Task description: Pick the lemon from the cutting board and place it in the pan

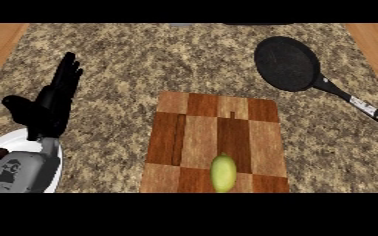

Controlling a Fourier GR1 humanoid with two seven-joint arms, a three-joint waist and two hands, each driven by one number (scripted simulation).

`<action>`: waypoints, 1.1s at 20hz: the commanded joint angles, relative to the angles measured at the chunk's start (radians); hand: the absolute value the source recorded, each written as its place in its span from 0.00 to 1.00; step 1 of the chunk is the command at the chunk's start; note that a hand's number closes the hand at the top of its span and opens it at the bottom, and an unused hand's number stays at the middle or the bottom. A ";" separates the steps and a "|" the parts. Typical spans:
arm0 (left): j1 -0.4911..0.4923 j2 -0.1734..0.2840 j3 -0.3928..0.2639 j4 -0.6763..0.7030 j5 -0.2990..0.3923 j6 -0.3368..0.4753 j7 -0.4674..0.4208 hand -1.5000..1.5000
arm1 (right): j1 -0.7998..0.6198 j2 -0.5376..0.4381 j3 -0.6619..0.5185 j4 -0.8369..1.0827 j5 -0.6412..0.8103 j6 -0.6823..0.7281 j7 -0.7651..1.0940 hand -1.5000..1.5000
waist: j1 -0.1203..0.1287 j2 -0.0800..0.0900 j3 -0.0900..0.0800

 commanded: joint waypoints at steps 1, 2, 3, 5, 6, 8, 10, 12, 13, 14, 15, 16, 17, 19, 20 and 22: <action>-0.011 0.019 0.027 0.012 0.005 -0.010 -0.001 0.50 | 0.009 -0.011 0.021 -0.152 0.282 0.043 0.127 0.00 | 0.001 0.000 -0.002; 0.002 0.007 0.009 0.013 0.011 -0.027 0.001 0.50 | -0.001 0.009 0.046 -0.119 0.306 0.040 0.148 0.00 | 0.002 0.000 -0.001; -0.006 -0.001 0.021 0.021 -0.001 0.001 -0.006 0.50 | 0.024 0.000 0.046 -0.131 0.319 0.044 0.172 0.00 | -0.008 -0.001 -0.001; 0.011 0.001 0.019 0.007 0.000 -0.011 -0.016 0.50 | -0.003 0.044 0.090 -0.098 0.372 0.042 0.213 0.00 | 0.000 -0.002 0.000; -0.005 0.017 0.033 0.017 0.021 -0.036 0.005 0.50 | -0.006 0.063 0.126 -0.099 0.399 0.056 0.239 0.00 | -0.001 -0.001 0.000; 0.019 -0.006 0.012 -0.007 -0.004 -0.013 -0.013 0.50 | -0.074 0.115 0.138 -0.059 0.446 0.078 0.301 0.00 | 0.015 0.001 0.002; 0.000 0.009 0.027 -0.008 0.005 -0.028 0.009 0.50 | -0.085 0.156 0.174 -0.059 0.512 0.108 0.358 0.00 | 0.012 0.000 0.003; 0.026 -0.045 -0.014 0.014 -0.025 -0.012 -0.033 0.50 | -0.115 0.205 0.200 -0.051 0.581 0.151 0.414 0.00 | 0.010 0.002 0.004; -0.034 -0.011 0.036 0.048 0.016 -0.047 -0.002 0.50 | -0.144 0.253 0.248 -0.050 0.642 0.188 0.451 0.00 | 0.008 0.004 0.003; -0.007 0.002 0.058 0.042 0.011 -0.047 -0.036 0.50 | -0.100 0.226 0.244 -0.125 0.661 0.240 0.486 0.00 | 0.007 0.001 0.003; -0.005 -0.019 0.024 0.023 -0.006 -0.039 -0.011 0.50 | -0.238 0.307 0.270 0.005 0.677 0.296 0.503 0.00 | 0.025 0.005 0.005; -0.008 -0.028 0.011 0.006 -0.020 -0.037 -0.019 0.50 | -0.290 0.342 0.286 0.011 0.684 0.364 0.536 0.00 | 0.028 0.005 0.005; -0.038 -0.033 0.028 0.060 -0.027 -0.031 -0.021 0.50 | -0.292 0.344 0.317 -0.033 0.717 0.422 0.558 0.00 | 0.019 0.005 0.005; -0.024 -0.060 0.014 0.042 -0.044 -0.023 -0.019 0.50 | -0.360 0.411 0.351 0.103 0.735 0.422 0.553 0.00 | 0.021 0.004 0.007; 0.021 -0.039 0.046 0.038 -0.027 -0.064 -0.040 0.50 | -0.354 0.385 0.329 0.048 0.693 0.462 0.549 0.00 | 0.020 0.003 0.007; -0.059 -0.074 0.021 0.084 -0.054 -0.037 -0.010 0.50 | -0.419 0.460 0.392 0.082 0.760 0.559 0.601 0.00 | 0.017 0.005 0.006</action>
